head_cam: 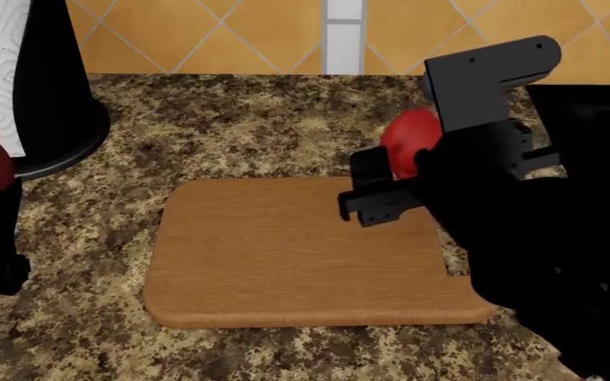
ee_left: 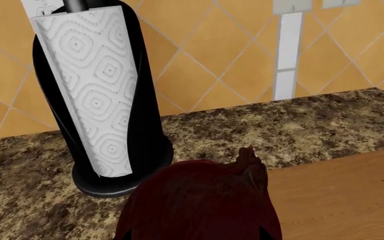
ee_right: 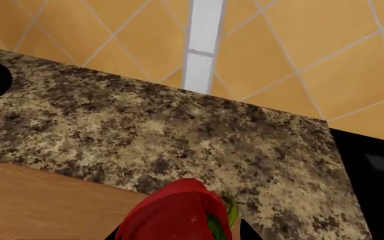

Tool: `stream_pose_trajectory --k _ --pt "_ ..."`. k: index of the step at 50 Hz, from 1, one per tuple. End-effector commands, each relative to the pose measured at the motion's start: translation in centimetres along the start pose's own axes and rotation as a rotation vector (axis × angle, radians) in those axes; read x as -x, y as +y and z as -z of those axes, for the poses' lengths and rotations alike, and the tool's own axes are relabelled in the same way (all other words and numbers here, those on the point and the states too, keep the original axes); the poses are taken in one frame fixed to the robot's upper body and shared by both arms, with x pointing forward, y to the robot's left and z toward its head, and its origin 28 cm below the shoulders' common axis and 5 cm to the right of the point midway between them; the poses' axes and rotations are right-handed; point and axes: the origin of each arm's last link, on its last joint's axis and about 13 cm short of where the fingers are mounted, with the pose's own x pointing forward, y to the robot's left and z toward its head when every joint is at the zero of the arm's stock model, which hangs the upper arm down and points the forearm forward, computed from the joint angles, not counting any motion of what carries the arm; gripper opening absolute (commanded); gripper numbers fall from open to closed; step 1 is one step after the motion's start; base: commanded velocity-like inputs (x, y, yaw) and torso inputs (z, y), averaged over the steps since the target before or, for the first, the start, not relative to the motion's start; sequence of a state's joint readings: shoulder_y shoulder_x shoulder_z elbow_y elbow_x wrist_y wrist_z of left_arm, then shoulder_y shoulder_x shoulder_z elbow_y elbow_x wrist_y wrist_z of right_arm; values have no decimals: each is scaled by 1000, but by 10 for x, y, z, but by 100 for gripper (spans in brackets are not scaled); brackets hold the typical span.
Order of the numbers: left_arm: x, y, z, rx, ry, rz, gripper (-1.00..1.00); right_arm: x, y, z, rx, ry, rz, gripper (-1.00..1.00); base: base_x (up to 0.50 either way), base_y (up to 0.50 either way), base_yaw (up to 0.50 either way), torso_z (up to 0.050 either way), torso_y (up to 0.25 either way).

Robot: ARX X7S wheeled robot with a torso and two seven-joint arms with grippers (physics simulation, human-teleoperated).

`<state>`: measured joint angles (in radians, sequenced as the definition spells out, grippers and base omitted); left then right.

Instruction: Place the avocado, onion, tomato and bell pepper on the cutting board.

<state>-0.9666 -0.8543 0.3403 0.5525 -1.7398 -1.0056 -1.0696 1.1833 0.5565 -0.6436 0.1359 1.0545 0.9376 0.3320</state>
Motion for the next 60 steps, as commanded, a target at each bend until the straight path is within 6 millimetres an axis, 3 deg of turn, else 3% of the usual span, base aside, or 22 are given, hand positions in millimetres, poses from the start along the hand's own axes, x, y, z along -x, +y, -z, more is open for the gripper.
stream_pose_trajectory --k 1,23,60 --pt "-1 -1 -4 35 -24 24 -100 -13 5 1 8 -3 -58 -100 0 0 0 0 0" --pt "-1 0 -3 36 -26 23 -100 -41 3 5 12 29 -28 -100 0 0 0 0 0" --pt "0 0 -4 37 -28 18 -100 -52 2 36 26 118 5 -100 0 0 0 0 0"
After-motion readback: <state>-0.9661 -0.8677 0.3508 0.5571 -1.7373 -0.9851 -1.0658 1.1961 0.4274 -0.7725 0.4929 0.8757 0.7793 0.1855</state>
